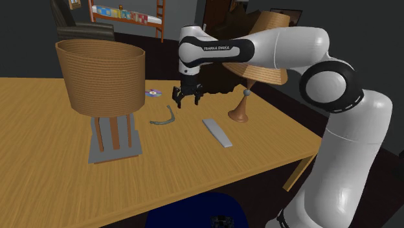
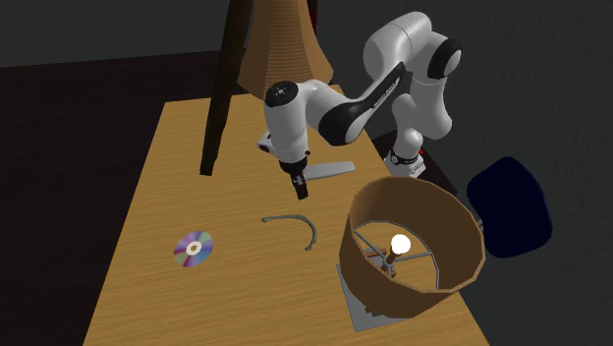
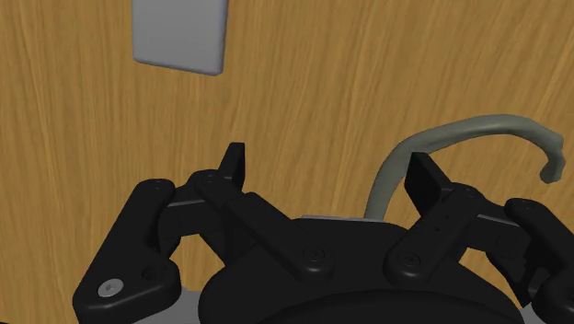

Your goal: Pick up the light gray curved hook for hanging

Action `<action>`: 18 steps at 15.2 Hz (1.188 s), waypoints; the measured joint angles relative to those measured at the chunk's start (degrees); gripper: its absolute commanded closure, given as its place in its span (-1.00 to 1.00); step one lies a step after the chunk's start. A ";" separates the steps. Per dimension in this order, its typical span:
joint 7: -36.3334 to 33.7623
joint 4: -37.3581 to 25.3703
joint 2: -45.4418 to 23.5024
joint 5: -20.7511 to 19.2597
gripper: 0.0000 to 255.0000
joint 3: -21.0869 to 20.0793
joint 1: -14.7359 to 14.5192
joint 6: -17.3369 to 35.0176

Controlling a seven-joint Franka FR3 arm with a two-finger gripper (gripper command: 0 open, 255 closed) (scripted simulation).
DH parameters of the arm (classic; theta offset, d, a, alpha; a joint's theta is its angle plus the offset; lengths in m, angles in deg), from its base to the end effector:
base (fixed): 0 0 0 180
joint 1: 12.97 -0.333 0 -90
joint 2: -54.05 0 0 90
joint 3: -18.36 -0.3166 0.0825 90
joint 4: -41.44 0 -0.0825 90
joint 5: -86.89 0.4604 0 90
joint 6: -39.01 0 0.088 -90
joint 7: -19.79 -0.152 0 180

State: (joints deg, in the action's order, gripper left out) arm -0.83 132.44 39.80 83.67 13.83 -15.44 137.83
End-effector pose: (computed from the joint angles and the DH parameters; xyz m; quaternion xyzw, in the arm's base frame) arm 0.6903 0.0737 0.4177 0.9919 -0.1132 -0.0498 0.0305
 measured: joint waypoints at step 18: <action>-2.48 -31.79 -27.20 -2.02 1.00 0.41 -2.56 -5.84</action>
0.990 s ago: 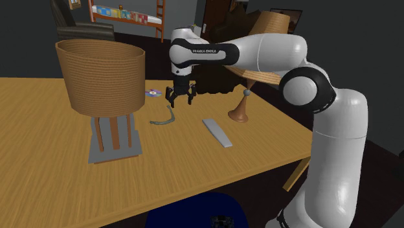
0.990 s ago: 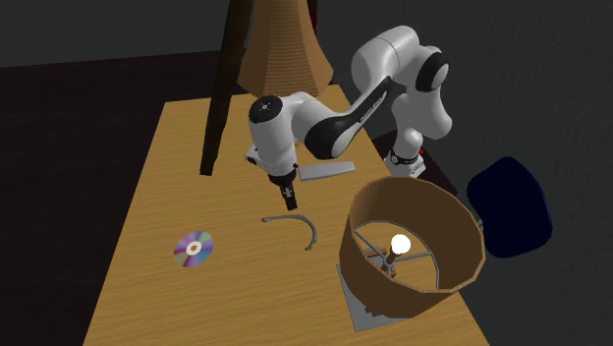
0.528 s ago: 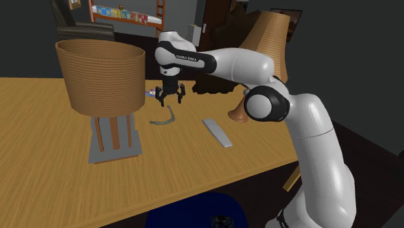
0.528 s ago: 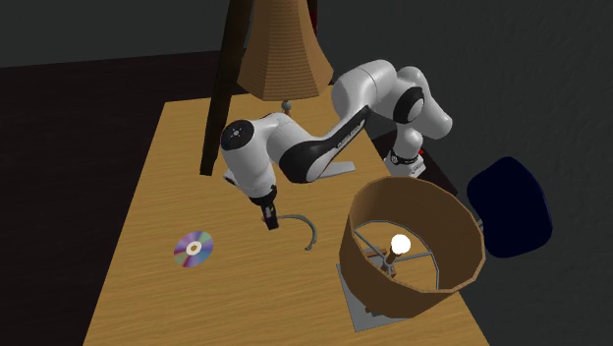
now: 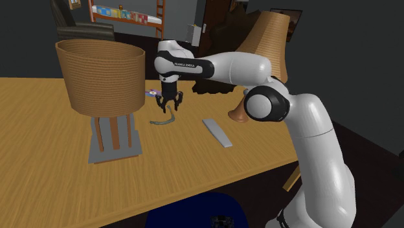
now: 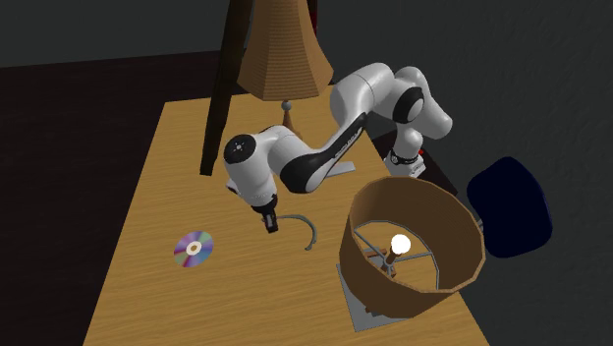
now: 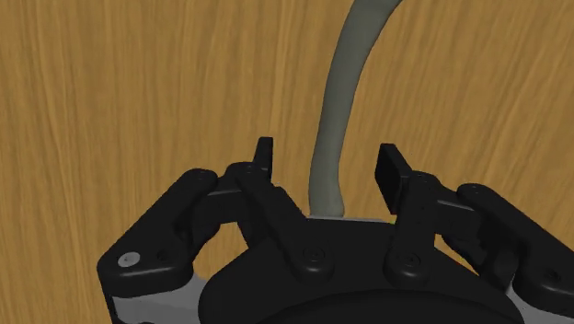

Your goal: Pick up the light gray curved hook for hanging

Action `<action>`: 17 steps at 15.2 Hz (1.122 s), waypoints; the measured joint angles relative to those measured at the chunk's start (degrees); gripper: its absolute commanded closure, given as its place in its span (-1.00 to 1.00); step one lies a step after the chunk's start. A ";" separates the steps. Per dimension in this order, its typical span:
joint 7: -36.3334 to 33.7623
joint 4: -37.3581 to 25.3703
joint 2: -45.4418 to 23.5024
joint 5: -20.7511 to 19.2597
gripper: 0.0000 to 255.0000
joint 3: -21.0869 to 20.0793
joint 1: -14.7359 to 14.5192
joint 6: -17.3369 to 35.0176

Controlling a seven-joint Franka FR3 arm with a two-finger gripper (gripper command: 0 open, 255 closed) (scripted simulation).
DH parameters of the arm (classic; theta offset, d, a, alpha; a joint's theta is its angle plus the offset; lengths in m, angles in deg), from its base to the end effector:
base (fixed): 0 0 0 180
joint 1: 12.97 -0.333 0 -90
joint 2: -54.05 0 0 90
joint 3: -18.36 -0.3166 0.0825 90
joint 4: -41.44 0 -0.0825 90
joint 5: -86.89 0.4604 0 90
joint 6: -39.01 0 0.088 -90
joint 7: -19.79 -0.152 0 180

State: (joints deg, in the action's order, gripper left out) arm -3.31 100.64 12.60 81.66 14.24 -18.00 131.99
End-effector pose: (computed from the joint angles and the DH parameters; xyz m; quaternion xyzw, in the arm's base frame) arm 0.8001 0.0998 0.3503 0.9900 -0.1231 -0.0578 0.0386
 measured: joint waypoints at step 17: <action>0.27 -7.16 -1.22 -0.02 1.00 0.05 -0.35 -5.91</action>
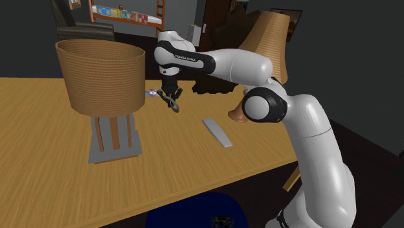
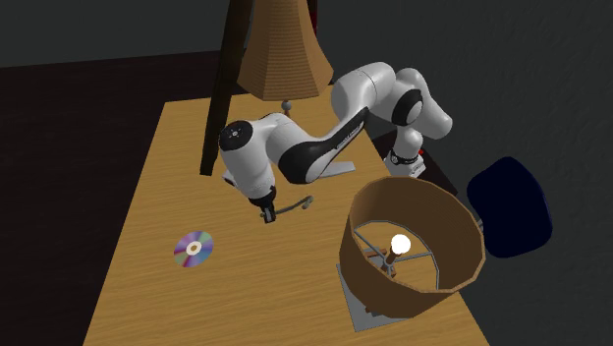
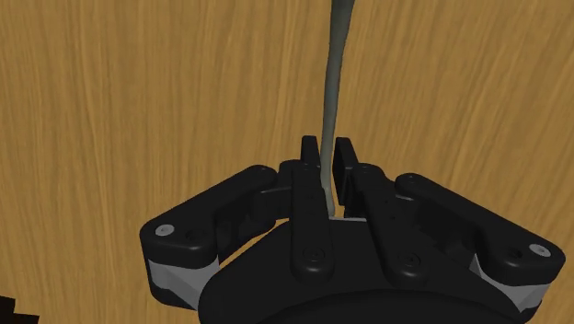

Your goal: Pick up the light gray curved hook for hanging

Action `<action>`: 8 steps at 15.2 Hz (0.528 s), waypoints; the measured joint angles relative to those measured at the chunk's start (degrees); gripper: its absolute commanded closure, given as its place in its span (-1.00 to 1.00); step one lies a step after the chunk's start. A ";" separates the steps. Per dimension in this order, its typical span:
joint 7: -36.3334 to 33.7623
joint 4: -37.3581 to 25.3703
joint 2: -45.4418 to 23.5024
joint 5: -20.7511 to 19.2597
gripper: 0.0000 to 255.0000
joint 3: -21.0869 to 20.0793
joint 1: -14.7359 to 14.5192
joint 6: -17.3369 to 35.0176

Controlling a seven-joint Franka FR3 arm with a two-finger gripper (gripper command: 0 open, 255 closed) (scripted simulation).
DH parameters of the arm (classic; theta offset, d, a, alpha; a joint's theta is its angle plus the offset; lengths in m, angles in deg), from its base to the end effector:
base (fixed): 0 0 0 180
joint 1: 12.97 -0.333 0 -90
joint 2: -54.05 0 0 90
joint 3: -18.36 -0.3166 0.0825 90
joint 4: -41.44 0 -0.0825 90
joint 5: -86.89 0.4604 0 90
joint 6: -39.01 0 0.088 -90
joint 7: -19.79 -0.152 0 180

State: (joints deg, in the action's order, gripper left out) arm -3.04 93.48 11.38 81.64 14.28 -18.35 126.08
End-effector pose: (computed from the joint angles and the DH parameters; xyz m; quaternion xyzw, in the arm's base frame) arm 0.8017 0.1007 0.3929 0.9900 -0.1232 -0.0576 0.0387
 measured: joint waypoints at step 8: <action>0.69 -14.76 -4.95 -0.16 1.00 0.25 -0.64 -9.77</action>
